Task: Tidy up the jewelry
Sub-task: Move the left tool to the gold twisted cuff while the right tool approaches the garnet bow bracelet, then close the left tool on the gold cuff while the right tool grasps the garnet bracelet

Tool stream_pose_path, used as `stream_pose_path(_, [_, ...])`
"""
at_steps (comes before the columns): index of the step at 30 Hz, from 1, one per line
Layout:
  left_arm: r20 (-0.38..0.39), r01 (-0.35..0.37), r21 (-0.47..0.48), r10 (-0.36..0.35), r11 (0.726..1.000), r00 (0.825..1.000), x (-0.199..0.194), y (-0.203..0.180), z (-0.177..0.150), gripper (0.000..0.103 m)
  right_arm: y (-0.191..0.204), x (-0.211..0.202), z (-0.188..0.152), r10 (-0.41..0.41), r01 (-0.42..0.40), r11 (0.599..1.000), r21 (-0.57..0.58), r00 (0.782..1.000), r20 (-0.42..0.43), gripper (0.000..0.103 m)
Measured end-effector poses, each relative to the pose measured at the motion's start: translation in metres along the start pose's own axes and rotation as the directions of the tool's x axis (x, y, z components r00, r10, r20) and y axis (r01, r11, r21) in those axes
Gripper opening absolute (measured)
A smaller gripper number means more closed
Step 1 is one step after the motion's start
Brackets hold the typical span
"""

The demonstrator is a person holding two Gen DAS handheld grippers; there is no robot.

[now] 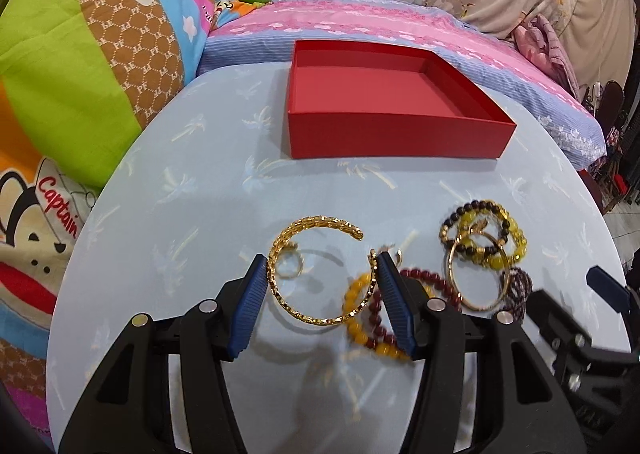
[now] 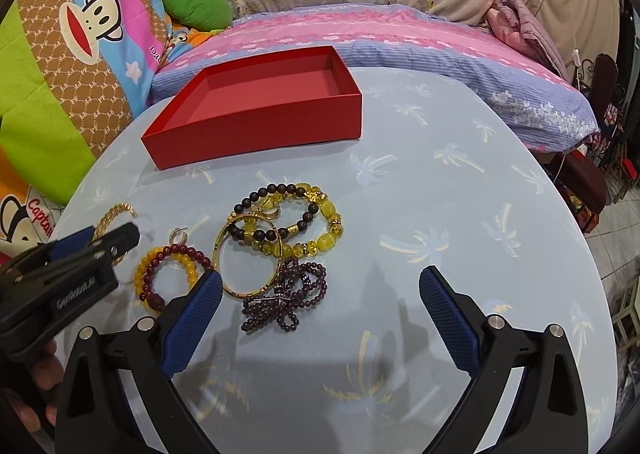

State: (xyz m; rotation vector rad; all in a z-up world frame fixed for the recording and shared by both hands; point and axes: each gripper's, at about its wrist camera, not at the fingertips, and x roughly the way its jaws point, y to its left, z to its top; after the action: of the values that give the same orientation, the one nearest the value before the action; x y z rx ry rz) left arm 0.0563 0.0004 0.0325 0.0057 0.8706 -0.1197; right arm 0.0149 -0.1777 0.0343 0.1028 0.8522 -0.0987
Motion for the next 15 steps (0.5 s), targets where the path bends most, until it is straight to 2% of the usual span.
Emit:
stream_pose_path(6, [-0.007, -0.012, -0.005, 0.012, 1.0, 1.0, -0.012, 0.007, -0.018, 0.053, -0.002, -0.003, -0.002, 0.011, -0.011, 1.0, 0.006, 1.0, 0.001, 0.085])
stream_pose_path(15, [-0.026, -0.002, -0.007, 0.001, 1.0, 1.0, -0.012, 0.008, -0.027, 0.053, 0.003, 0.003, -0.009, 0.038, -0.038, 0.999, -0.006, 0.999, -0.037, 0.065])
